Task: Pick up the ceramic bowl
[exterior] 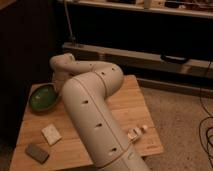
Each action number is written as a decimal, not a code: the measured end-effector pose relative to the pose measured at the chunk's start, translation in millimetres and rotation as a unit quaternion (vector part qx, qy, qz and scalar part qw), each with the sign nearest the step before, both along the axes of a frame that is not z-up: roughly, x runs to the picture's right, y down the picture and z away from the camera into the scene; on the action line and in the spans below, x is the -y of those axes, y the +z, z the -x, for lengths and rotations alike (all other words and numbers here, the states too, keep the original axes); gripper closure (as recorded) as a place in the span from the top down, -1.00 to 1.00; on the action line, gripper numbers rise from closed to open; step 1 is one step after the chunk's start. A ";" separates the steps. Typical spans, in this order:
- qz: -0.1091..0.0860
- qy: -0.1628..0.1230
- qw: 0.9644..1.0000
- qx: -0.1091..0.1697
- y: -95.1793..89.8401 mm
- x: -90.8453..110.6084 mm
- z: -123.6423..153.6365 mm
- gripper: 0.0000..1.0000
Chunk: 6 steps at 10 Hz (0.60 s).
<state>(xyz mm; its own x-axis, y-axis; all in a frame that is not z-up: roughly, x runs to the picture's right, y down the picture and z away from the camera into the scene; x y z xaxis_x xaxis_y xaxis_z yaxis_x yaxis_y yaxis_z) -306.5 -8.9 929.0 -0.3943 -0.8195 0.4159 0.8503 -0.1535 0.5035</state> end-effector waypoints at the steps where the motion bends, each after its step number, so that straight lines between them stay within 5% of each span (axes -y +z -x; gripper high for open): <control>1: 0.002 -0.003 1.000 -0.001 -4.4 3.3 -1.9 -0.81; 6: 0.007 -0.013 1.000 -0.002 -16.0 3.1 -3.0 -0.81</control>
